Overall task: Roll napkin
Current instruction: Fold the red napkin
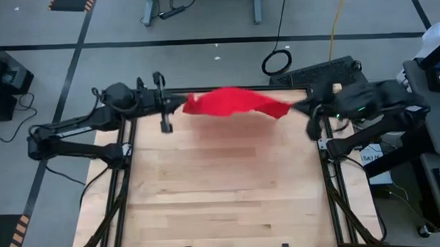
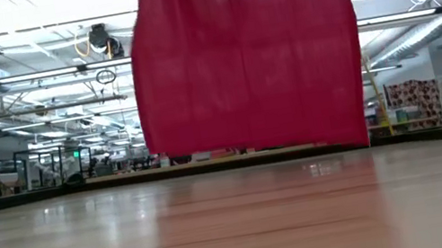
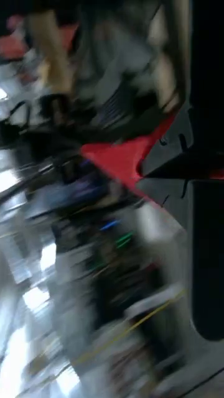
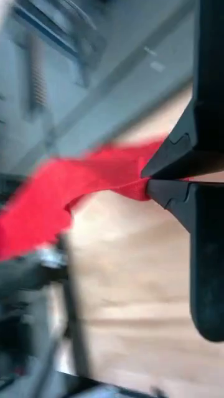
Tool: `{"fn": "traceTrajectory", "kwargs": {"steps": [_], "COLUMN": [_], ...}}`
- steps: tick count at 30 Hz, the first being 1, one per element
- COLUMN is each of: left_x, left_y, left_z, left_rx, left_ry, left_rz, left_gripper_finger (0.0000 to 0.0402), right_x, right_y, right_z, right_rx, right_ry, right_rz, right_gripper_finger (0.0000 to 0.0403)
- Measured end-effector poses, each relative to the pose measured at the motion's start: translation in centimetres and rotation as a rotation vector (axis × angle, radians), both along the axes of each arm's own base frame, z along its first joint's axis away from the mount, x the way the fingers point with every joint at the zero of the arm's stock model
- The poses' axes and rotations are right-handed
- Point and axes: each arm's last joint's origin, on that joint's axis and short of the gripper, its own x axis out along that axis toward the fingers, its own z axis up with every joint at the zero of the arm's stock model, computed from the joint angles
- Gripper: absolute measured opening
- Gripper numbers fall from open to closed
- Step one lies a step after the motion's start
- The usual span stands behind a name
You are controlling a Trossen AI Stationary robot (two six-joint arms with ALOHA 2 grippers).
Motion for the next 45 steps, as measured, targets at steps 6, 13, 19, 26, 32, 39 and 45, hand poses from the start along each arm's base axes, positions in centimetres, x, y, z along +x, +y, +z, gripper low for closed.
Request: {"fn": "traceTrajectory", "kwargs": {"steps": [6, 13, 19, 26, 32, 39, 45], "left_x": [-1.1, -0.3, 0.4, 0.7, 0.4, 0.2, -0.1], "left_y": [-2.6, -6.6, -10.3, -14.2, -17.2, -19.5, -22.2], "left_z": [-3.3, -8.4, -12.7, -17.0, -19.4, -21.6, -21.5], "left_rx": [-0.252, -0.398, -0.521, -0.602, -0.591, -0.669, -0.808], "left_ry": [0.362, 0.619, 0.777, 0.982, 1.088, 1.137, 1.079], "left_rz": [-0.119, -0.265, -0.313, -0.276, -0.261, -0.145, -0.216], "left_gripper_finger": [0.0002, 0.0002, 0.0002, 0.0002, 0.0002, 0.0002, 0.0002], "right_x": [2.9, 4.5, 3.9, 2.5, 2.9, 3.8, 3.6], "right_y": [2.8, 7.0, 9.9, 12.2, 13.8, 14.2, 16.0], "right_z": [-7.0, -16.7, -22.7, -26.5, -27.0, -28.2, -28.4], "right_rx": [0.207, 0.395, 0.531, 0.512, 0.511, 0.525, 0.564], "right_ry": [0.238, 0.463, 0.615, 0.735, 0.667, 0.714, 0.734], "right_rz": [0.074, 0.109, 0.130, 0.112, 0.174, 0.196, 0.368], "right_gripper_finger": [0.0000, 0.0000, 0.0000, 0.0000, 0.0000, 0.0000, 0.0000]}}
